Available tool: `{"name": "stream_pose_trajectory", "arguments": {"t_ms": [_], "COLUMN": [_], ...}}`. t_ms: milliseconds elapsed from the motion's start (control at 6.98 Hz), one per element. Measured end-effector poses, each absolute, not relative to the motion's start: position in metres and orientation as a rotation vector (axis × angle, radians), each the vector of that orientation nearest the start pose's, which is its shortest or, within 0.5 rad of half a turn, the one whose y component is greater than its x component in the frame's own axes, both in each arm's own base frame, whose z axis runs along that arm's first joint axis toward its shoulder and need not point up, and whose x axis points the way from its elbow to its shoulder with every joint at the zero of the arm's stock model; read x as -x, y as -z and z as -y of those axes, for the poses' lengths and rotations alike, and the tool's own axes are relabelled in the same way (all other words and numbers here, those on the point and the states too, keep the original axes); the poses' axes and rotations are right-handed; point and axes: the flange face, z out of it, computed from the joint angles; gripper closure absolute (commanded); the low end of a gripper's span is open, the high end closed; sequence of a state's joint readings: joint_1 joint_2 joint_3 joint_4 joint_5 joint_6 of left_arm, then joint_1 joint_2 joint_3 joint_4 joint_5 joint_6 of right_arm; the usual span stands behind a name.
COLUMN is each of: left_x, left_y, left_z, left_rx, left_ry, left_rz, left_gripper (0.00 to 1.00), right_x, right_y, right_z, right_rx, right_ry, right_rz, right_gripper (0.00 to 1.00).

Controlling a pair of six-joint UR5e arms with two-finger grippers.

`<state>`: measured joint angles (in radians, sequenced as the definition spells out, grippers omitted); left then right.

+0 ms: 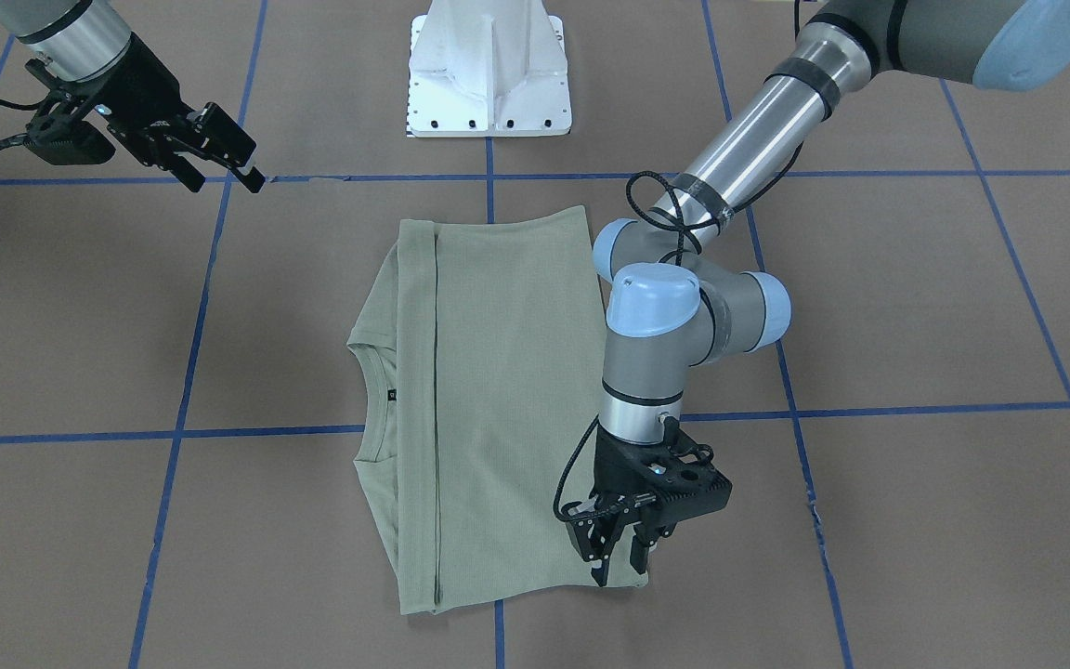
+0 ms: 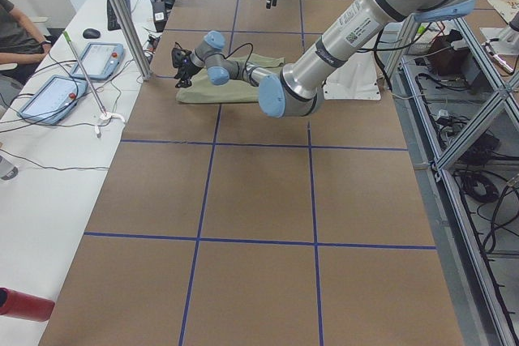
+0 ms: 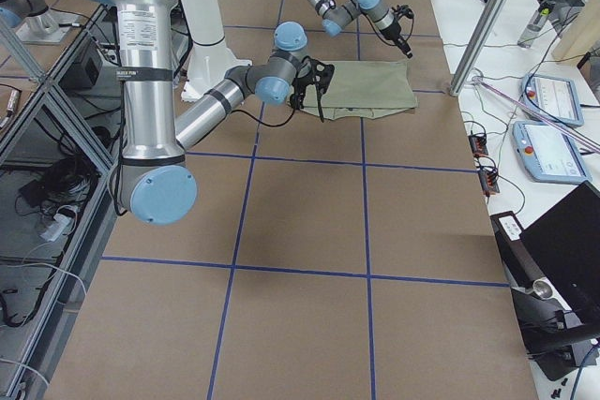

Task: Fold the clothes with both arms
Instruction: 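Release the shirt with the left gripper while the right gripper presses the folded shirt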

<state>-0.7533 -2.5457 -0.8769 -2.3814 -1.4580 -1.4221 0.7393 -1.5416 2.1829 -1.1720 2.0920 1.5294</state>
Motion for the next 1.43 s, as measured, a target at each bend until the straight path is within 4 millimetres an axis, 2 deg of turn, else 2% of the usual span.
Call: {"name": "stream_pose_trajectory", "arguments": {"t_ms": [287,430,716,860,1003,1146,1433], "left_x": [-0.502,-0.489,-0.455,-0.433,-0.412,-0.396,-0.364], "left_y": [-0.240,-0.245,-0.271,-0.288,-0.301,-0.311,-0.323], "left_z": [0.705,0.699,0.663,0.637,0.612,0.589,0.548], "left_rx": [-0.516,-0.449,-0.377,-0.377,-0.385,-0.382,-0.384], "left_ry": [0.562,0.521,0.431,0.389,0.361,0.342,0.288], "left_rz": [-1.016,-1.030,-1.033,-1.037,-1.047,-1.059,-1.084], "left_gripper": [0.00,0.00,0.00,0.00,0.00,0.00,0.00], "right_x": [0.281,0.288,0.312,0.333,0.364,0.396,0.463], "right_y": [-0.314,-0.320,-0.328,-0.318,-0.298,-0.281,-0.262], "right_z": [0.369,0.370,0.371,0.377,0.386,0.391,0.389], "right_rx": [0.049,0.038,-0.011,-0.017,-0.014,-0.022,-0.076], "right_ry": [-0.356,-0.352,-0.292,-0.263,-0.235,-0.193,-0.102], "right_rz": [1.111,1.093,1.016,0.963,0.911,0.862,0.783], "right_gripper": [0.00,0.00,0.00,0.00,0.00,0.00,0.00]}}
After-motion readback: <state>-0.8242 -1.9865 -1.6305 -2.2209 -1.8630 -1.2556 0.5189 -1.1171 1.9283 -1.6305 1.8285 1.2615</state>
